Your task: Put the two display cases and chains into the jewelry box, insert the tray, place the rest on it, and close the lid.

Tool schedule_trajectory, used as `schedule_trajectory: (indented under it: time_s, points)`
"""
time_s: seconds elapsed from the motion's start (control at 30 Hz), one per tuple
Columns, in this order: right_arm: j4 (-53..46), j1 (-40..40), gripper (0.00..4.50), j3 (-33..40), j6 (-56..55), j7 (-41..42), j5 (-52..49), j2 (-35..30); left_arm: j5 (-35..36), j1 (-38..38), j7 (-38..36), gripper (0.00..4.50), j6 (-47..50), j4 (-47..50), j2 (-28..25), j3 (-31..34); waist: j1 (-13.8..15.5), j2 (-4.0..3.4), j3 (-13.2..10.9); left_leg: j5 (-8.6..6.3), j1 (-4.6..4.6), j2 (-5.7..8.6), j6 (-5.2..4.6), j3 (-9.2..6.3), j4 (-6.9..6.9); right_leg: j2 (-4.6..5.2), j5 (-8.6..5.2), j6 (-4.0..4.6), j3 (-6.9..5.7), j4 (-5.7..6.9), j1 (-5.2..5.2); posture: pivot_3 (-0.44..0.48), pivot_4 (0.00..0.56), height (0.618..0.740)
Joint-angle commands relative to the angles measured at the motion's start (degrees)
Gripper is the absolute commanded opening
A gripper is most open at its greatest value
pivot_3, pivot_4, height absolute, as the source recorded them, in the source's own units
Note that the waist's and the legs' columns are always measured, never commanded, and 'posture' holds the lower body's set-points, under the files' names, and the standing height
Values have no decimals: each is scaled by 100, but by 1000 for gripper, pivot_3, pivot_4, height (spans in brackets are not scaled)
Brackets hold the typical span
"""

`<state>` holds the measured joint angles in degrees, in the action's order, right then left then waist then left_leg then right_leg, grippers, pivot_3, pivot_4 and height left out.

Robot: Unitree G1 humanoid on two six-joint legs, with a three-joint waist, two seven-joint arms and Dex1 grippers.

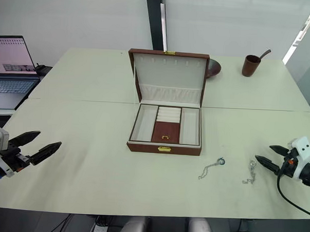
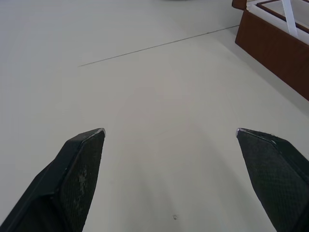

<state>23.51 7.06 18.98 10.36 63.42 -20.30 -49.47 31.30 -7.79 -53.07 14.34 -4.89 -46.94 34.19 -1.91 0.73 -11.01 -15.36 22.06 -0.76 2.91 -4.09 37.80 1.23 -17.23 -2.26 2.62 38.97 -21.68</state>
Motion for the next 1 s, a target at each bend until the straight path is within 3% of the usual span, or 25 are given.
schedule_trajectory:
  time_s: [0.03,0.73,0.83,1.0]
  points:
    - [140,23,4435,195,-168,-32,-4,-151,-28,31,21,4500,-119,61,28,87,5,0,0,0,0,0,0,-1,0,0,0,0,-1,0,0,0,150,740]
    - [484,210,4435,124,-341,-69,83,-162,-136,134,5,4500,-214,-86,99,95,5,0,0,0,-1,1,0,-1,0,0,0,0,-1,1,2,0,150,740]
    - [353,184,4435,170,-257,-79,15,-154,-123,124,-1,4500,-197,-51,104,85,5,0,0,0,-1,1,0,-1,1,0,0,0,-1,1,2,0,150,740]
    - [-713,-86,4435,573,652,-233,-687,-9,-48,37,-210,4500,-92,528,161,-273,9,0,0,0,0,-3,0,-3,1,1,0,-1,-1,3,2,0,150,740]
